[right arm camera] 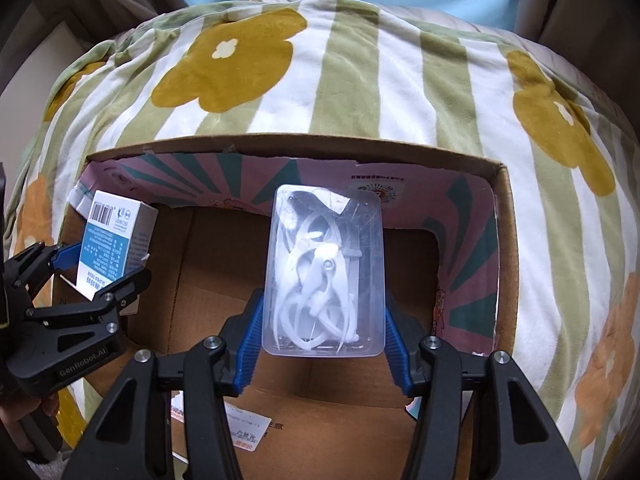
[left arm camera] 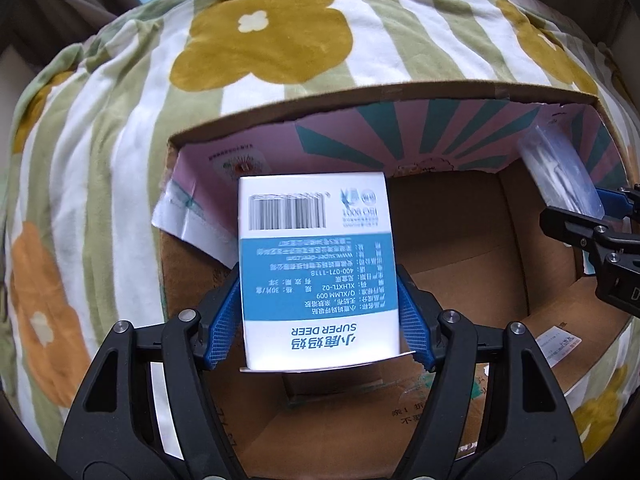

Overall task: Organize objects
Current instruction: 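Lift both held items and carry them over the pink cardboard box, then lower both items into the cardboard box and open both tools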

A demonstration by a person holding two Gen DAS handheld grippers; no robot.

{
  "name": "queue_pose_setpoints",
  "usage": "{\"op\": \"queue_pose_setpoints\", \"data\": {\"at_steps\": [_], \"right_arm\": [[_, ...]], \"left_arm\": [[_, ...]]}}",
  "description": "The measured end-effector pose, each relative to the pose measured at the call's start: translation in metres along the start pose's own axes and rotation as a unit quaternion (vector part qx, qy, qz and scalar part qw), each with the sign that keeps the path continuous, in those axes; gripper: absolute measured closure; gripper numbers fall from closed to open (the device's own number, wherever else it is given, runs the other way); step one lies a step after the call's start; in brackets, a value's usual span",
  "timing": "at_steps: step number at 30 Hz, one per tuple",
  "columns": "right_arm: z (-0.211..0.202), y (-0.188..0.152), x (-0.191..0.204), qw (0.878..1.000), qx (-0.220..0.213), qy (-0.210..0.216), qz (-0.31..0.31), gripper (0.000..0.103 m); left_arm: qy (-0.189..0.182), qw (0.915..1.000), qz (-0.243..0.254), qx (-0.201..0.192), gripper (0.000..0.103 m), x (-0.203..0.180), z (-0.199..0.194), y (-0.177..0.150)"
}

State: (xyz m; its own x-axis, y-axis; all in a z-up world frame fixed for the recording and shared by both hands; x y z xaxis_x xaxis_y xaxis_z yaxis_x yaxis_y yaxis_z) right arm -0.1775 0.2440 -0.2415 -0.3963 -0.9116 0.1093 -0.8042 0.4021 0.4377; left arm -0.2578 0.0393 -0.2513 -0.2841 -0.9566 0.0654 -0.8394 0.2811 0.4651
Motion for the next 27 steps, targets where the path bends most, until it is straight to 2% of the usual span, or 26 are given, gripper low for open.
{"op": "queue_pose_setpoints", "data": {"at_steps": [1,2,3,4,5,9,12,27], "right_arm": [[0.002,0.0,-0.001,1.0,0.006,0.007,0.007,0.052],[0.002,0.0,0.0,1.0,0.011,0.018,0.012,0.048],[0.003,0.0,0.003,0.999,0.018,0.03,0.013,0.04],[0.003,-0.001,0.006,0.999,0.018,0.038,0.009,0.036],[0.003,-0.002,0.01,0.999,0.014,0.041,0.002,0.027],[-0.001,-0.008,0.017,0.999,-0.015,0.044,-0.014,0.014],[-0.005,-0.011,0.02,0.998,-0.013,0.054,-0.011,0.007],[-0.08,-0.012,0.031,0.997,-0.057,0.039,-0.031,0.007]], "left_arm": [[-0.001,1.0,0.005,0.001,0.014,0.0,-0.001,0.002],[-0.024,0.9997,0.006,-0.002,0.003,-0.002,-0.003,0.003],[-0.032,0.9994,0.005,-0.009,0.0,-0.003,-0.007,0.003],[-0.03,0.9993,0.006,-0.02,0.0,-0.003,-0.011,0.004],[-0.023,0.9994,0.013,-0.024,0.0,-0.003,-0.014,0.003],[-0.014,0.9992,0.025,-0.028,0.0,0.001,-0.019,-0.003],[-0.012,0.9991,0.025,-0.033,0.0,0.003,-0.026,-0.007],[0.003,0.9978,0.004,-0.065,0.0,0.009,-0.095,-0.022]]}}
Point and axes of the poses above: each gripper's, at about its wrist camera, not at the fingertips, and z roughly the way its jaws point, x to its left, y to its top, the point moved 4 cm from there along z, roughly the way its jaws point, and after that the axes turned 8 degrees about -x, right-handed, at the moved point
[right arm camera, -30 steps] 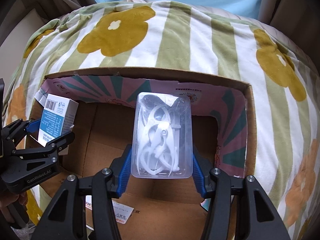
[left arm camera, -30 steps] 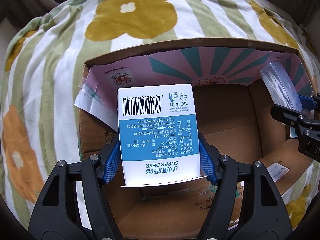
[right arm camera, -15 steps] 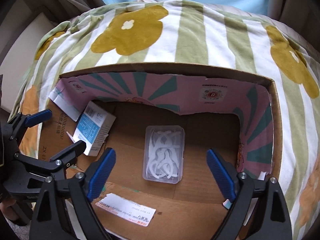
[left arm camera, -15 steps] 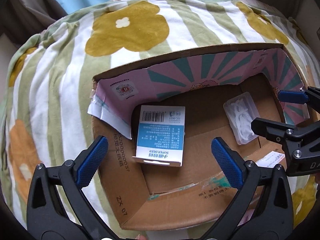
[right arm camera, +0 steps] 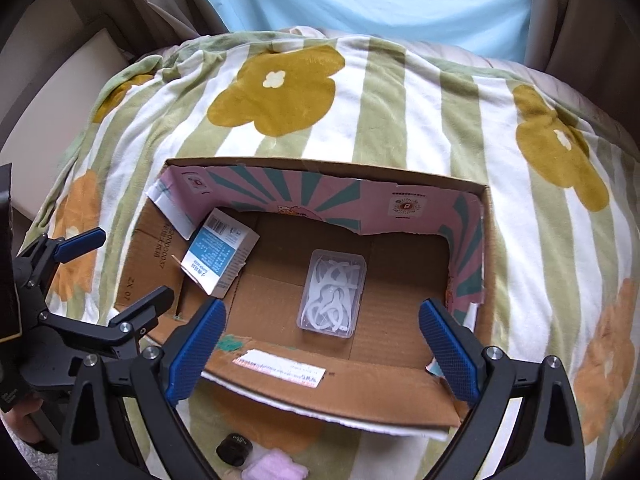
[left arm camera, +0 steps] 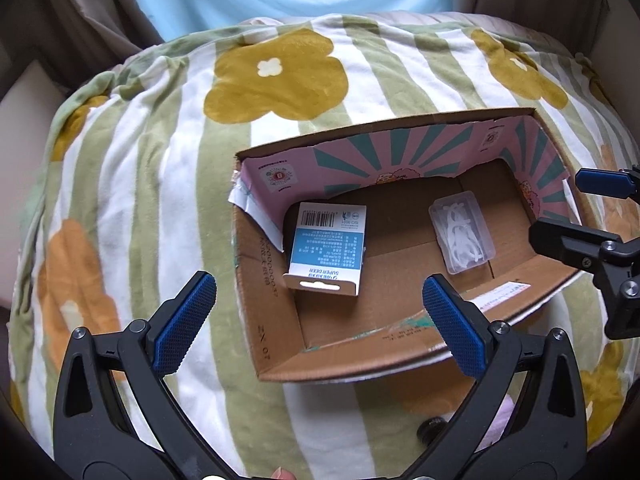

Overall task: Organize objects
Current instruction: 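Lower both items into the cardboard box and open both tools, then grasp the black round cap with the left tool while the right tool grasps the white tissue pack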

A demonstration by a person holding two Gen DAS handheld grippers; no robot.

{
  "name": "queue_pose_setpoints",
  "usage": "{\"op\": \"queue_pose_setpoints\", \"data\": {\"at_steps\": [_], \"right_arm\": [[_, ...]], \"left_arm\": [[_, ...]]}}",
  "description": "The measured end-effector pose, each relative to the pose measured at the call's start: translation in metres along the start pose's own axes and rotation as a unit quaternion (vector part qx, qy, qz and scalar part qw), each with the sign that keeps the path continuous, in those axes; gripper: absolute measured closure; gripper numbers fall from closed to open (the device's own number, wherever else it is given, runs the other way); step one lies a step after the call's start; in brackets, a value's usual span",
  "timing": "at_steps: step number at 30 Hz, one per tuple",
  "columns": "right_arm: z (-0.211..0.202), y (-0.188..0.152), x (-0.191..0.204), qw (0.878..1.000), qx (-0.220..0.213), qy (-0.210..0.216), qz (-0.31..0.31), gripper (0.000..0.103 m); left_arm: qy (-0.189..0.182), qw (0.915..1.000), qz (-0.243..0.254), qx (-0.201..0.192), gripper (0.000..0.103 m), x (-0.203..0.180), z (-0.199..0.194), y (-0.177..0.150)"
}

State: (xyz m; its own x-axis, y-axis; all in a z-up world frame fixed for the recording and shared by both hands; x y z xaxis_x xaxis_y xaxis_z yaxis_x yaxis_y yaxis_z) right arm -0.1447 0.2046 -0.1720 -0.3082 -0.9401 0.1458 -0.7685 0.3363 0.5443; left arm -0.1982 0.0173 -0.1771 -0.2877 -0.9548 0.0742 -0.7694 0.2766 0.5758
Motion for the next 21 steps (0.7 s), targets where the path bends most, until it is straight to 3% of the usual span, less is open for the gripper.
{"op": "queue_pose_setpoints", "data": {"at_steps": [4,9,14,21], "right_arm": [[-0.029,0.002,0.006,0.999,-0.022,-0.016,-0.021,0.007],[-0.066,0.002,0.009,0.999,-0.046,-0.015,-0.017,0.007],[-0.099,-0.002,0.001,0.997,-0.076,-0.016,0.023,0.007],[-0.128,-0.033,-0.011,0.99,-0.098,-0.031,0.093,0.006]], "left_arm": [[-0.023,0.9991,-0.024,-0.024,0.0,0.006,-0.035,0.004],[-0.011,0.9993,-0.017,-0.032,0.0,0.015,-0.064,0.011],[-0.029,0.9981,0.014,-0.053,0.0,0.015,-0.086,0.01],[-0.076,0.9909,0.091,-0.065,0.0,-0.002,-0.107,-0.011]]}}
Point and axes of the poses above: each gripper's, at about its wrist camera, not at the fingertips, and z roughly the way its jaws point, x to its left, y to its top, the point moved 4 cm from there along z, roughly the way its jaws point, and after that the axes turned 8 degrees about -x, right-handed, at the moved point
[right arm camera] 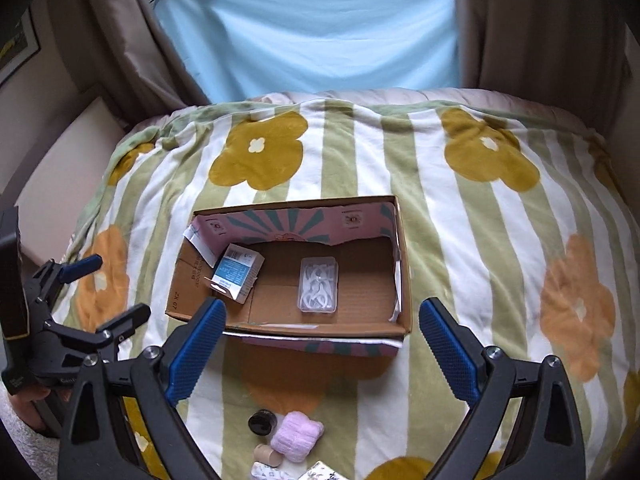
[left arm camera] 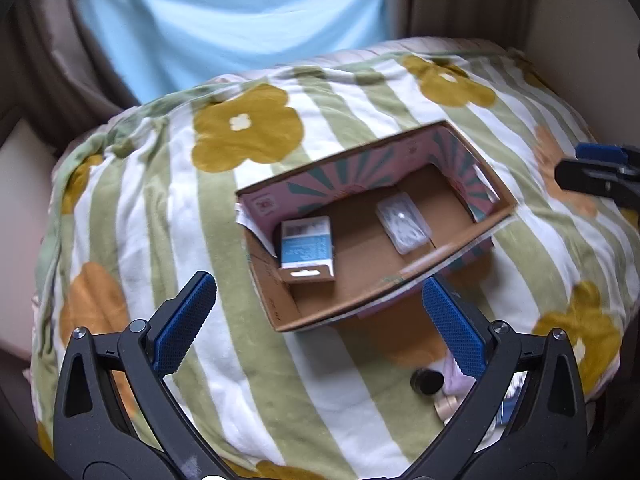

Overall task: Organize objects
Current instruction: 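Grasp the black round cap with the left tool while the right tool grasps the white tissue pack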

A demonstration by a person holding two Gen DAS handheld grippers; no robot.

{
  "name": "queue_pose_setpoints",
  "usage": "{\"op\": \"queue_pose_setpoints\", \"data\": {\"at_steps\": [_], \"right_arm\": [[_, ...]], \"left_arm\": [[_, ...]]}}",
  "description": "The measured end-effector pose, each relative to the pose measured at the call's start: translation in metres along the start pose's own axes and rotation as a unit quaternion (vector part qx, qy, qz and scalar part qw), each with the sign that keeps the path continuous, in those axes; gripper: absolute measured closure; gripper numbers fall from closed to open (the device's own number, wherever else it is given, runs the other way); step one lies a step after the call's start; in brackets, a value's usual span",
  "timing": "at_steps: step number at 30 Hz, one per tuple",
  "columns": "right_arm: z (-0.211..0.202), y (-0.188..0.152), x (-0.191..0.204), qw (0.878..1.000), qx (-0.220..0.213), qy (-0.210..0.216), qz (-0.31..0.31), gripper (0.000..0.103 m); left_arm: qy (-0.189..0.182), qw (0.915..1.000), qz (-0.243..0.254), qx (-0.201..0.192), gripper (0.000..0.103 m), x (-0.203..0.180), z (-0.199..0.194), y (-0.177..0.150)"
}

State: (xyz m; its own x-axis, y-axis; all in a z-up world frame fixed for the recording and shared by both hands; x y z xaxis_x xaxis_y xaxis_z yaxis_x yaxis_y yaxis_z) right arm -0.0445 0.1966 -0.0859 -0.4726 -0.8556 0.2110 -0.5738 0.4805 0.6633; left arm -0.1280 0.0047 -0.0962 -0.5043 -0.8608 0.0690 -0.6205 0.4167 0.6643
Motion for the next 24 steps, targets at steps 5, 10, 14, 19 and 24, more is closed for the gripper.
{"op": "queue_pose_setpoints", "data": {"at_steps": [5,10,14,19,24], "right_arm": [[-0.013,-0.031,-0.008,0.998,0.022,-0.013,0.05,0.007],[-0.018,-0.078,-0.013,0.994,0.058,-0.033,0.091,0.007],[-0.014,-0.118,-0.019,0.987,0.088,-0.057,0.121,0.007],[0.001,-0.164,-0.032,0.974,0.122,-0.084,0.17,0.007],[0.019,-0.207,-0.036,0.963,0.151,-0.117,0.192,0.007]], "left_arm": [[-0.053,0.9976,0.043,0.009,0.0,-0.026,-0.005,-0.022],[-0.102,0.9911,0.083,0.025,0.0,-0.049,-0.001,-0.055],[-0.131,0.9847,0.105,0.044,0.001,-0.062,0.015,-0.087],[-0.16,0.9764,0.124,0.075,0.008,-0.077,0.042,-0.122],[-0.181,0.9679,0.15,0.09,0.009,-0.091,0.069,-0.151]]}}
Point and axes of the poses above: each gripper's, at about its wrist camera, not at the fingertips, and z roughly the way its jaws point, x to its left, y to its top, the point moved 4 cm from there along z, roughly the way its jaws point, and after that the axes turned 8 degrees about -x, right-handed, at the moved point
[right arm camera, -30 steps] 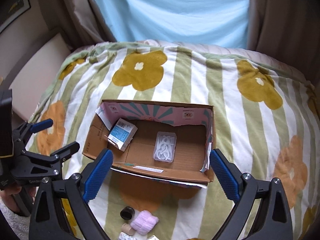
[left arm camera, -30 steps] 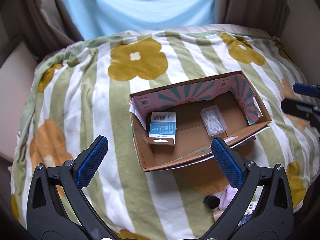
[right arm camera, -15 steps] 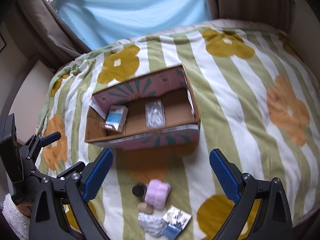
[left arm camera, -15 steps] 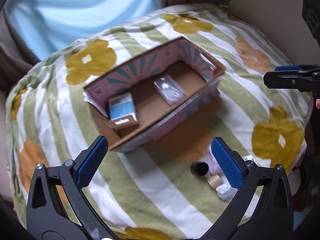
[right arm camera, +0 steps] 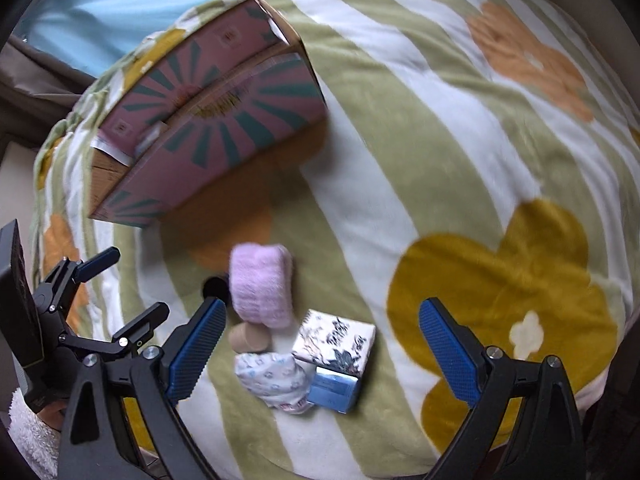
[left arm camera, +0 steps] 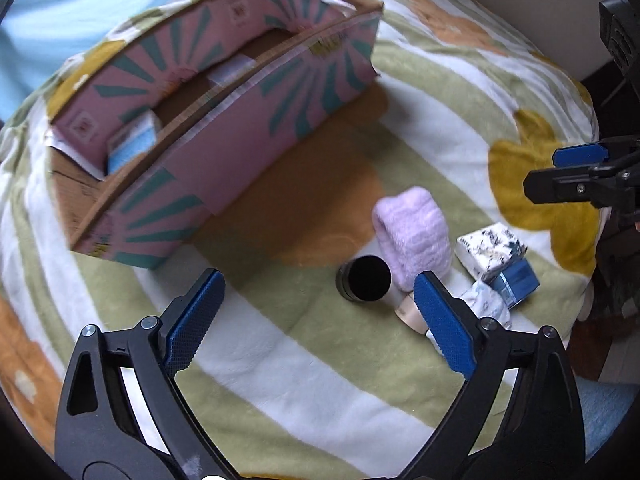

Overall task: Organize objects
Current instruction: 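Grasp the black round cap with the left tool while the right tool grasps the white tissue pack, then lift the cap and tissue pack and carry them over the cardboard box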

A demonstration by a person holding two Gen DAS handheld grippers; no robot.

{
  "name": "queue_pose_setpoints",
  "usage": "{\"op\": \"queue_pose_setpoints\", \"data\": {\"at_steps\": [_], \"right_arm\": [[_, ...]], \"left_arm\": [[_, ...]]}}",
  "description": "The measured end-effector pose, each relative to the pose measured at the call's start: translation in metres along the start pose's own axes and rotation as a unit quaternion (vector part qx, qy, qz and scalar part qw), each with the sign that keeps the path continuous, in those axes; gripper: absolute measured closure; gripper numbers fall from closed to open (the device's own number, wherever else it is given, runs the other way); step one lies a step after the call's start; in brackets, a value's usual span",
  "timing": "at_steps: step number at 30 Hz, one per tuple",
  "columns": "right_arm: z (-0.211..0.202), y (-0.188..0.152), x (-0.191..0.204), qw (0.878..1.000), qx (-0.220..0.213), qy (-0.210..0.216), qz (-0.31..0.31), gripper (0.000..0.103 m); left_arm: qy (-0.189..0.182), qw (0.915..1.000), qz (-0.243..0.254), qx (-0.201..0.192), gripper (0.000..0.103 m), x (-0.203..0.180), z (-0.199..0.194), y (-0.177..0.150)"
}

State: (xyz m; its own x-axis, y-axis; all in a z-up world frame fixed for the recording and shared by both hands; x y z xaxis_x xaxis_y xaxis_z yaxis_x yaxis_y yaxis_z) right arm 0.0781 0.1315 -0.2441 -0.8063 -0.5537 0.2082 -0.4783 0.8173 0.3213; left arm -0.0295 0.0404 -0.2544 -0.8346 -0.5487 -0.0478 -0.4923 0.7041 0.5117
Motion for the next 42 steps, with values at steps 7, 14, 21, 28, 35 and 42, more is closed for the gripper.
{"op": "queue_pose_setpoints", "data": {"at_steps": [7,14,21,28,35,42], "right_arm": [[0.036,-0.033,0.001,0.999,0.024,-0.026,0.003,0.007],[0.053,-0.045,0.001,0.999,0.026,-0.047,-0.003,0.007],[0.066,-0.056,-0.007,0.998,0.044,-0.048,0.005,0.026],[0.068,-0.063,-0.022,0.998,0.049,-0.047,0.017,0.034],[0.067,-0.072,-0.04,0.997,0.052,-0.044,0.024,0.041],[0.059,-0.079,-0.057,0.998,0.046,-0.039,0.031,0.042]], "left_arm": [[-0.011,0.9995,0.018,0.023,0.013,-0.007,0.036,-0.019],[-0.02,0.9986,0.038,0.03,0.016,-0.013,0.055,-0.029],[-0.03,0.9982,0.045,0.027,0.028,-0.015,0.064,-0.028],[-0.037,0.997,0.059,0.033,0.054,-0.014,0.067,-0.027],[-0.047,0.9963,0.062,0.035,0.069,-0.013,0.066,-0.027],[-0.051,0.9974,0.04,0.031,0.069,-0.002,0.057,-0.026]]}}
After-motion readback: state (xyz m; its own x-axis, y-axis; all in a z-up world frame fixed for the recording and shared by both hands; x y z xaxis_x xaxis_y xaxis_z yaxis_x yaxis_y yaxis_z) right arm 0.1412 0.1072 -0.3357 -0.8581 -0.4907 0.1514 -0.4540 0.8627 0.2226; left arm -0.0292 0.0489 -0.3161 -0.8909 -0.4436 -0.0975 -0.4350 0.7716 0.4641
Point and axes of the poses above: each gripper's, at about its wrist camera, not at the fingertips, and z roughly the way its jaws point, x to its left, y to its top, the point moved 4 cm from there along z, roughly the way its jaws point, and after that the axes turned 8 degrees about -x, right-handed, at the moved point
